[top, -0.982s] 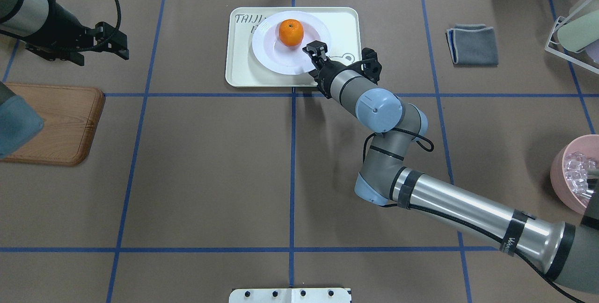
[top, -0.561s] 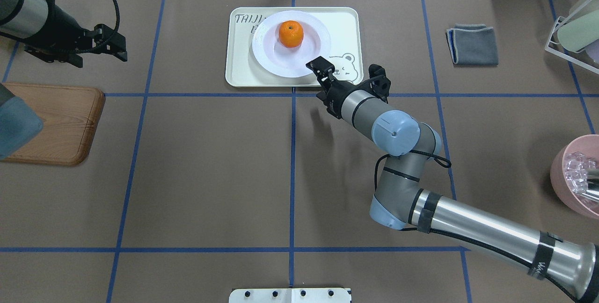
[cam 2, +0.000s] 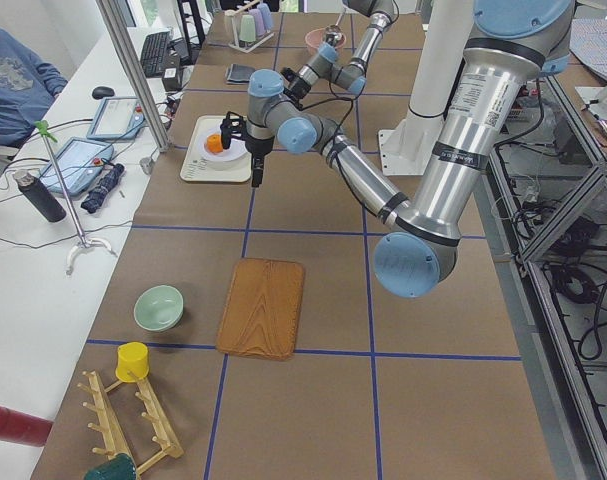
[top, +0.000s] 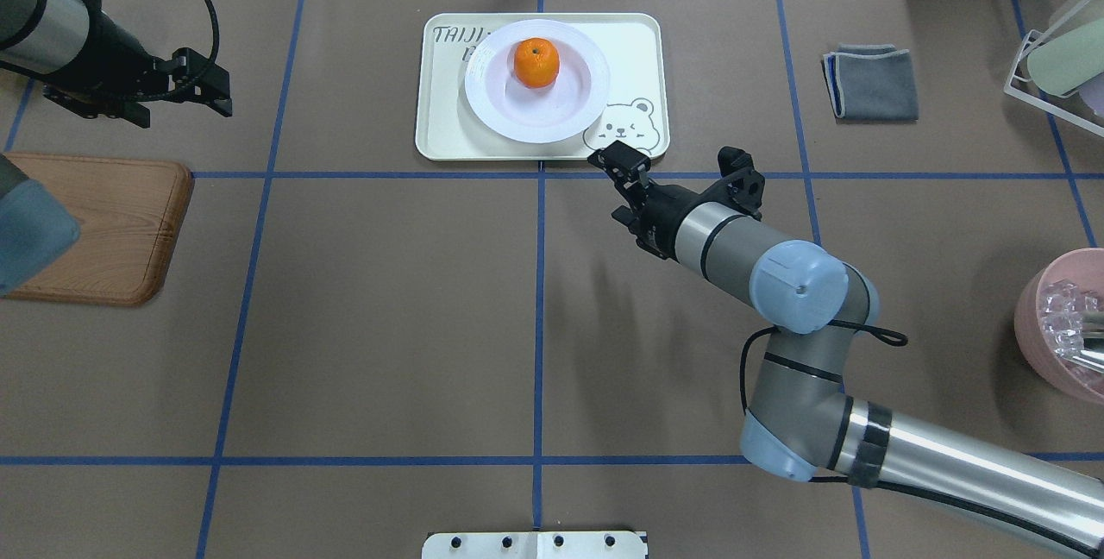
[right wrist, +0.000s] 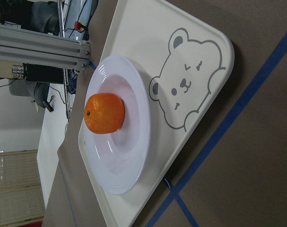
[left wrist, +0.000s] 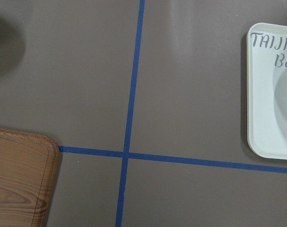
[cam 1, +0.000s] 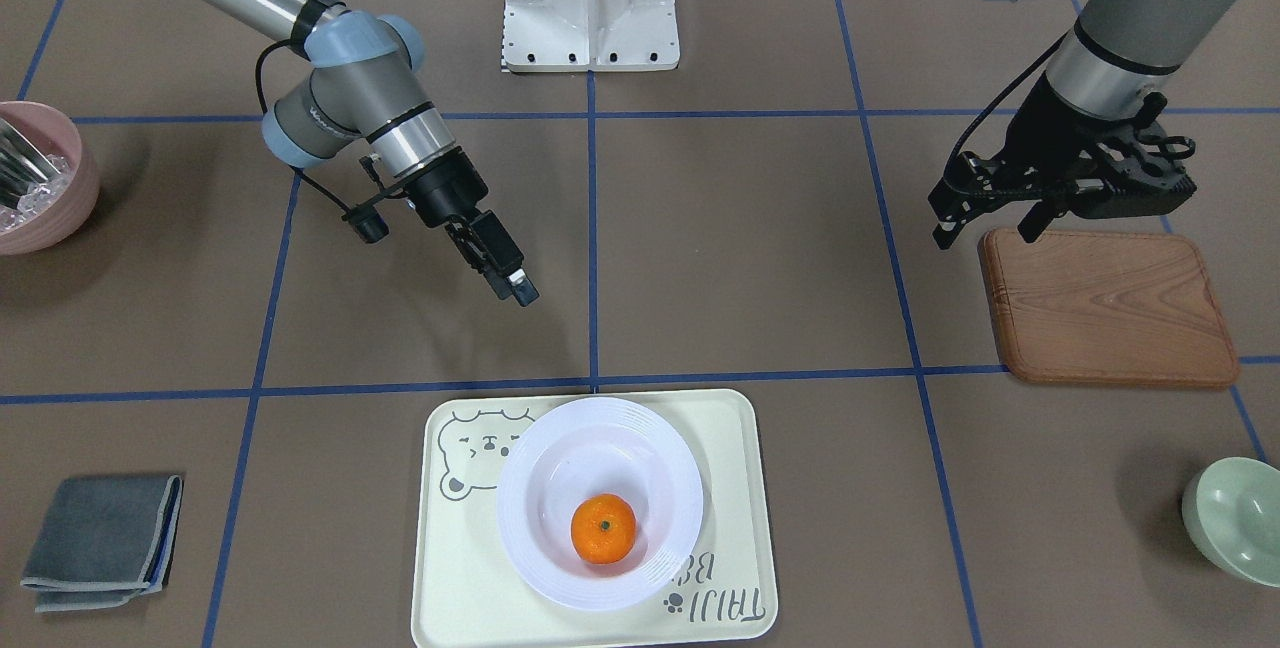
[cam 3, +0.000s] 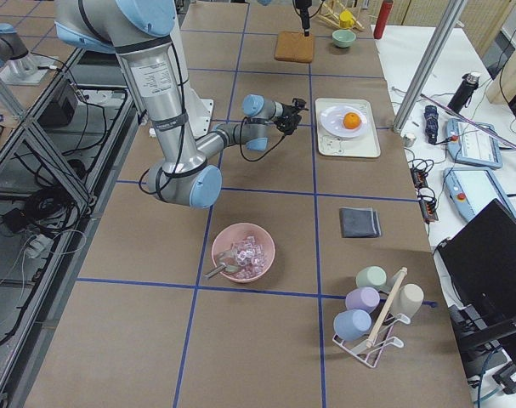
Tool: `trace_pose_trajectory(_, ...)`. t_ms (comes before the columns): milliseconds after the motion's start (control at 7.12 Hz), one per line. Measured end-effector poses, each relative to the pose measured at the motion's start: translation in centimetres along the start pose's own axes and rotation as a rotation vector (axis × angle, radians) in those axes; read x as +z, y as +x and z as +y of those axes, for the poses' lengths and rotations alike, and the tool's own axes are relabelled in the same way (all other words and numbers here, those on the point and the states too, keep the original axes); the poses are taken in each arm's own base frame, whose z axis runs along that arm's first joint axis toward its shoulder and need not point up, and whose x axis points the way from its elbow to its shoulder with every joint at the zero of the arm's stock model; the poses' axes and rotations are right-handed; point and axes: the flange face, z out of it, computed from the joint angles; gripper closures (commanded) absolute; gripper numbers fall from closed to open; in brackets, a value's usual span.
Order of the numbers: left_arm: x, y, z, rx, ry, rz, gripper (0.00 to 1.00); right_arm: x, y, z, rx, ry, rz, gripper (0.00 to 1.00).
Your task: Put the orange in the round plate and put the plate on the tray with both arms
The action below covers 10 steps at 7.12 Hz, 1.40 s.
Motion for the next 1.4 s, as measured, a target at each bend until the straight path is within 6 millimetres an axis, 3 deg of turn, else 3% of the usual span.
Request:
trace_pose_trajectory(281,0.0,-0.1,-0.1,0.003,0.002,-0.001,0.02,-3.1,-0.8,-2.0,-0.192,-0.029,0.063,0.00)
trace_pose_trajectory(421,0.0,-0.5,-0.1,0.022,0.003,-0.005,0.02,-3.8,-1.4,-4.3,-0.286,-0.050,0.098,0.00)
trace_pose_trajectory(561,-0.1,-1.6,-0.4,0.065,0.006,-0.016,0.02,-4.5,-1.9,-7.3,-0.364,-0.077,0.133,0.00)
trace_pose_trajectory(842,-0.6,-5.4,-1.1,0.184,0.012,-0.050,0.02,-6.7,-0.8,-13.8,-0.584,-0.141,0.218,0.00)
trace_pose_trajectory(1404,-1.6,-13.0,-3.1,0.363,0.002,-0.103,0.02,-13.6,0.6,-28.6,-0.941,-0.264,0.403,0.00)
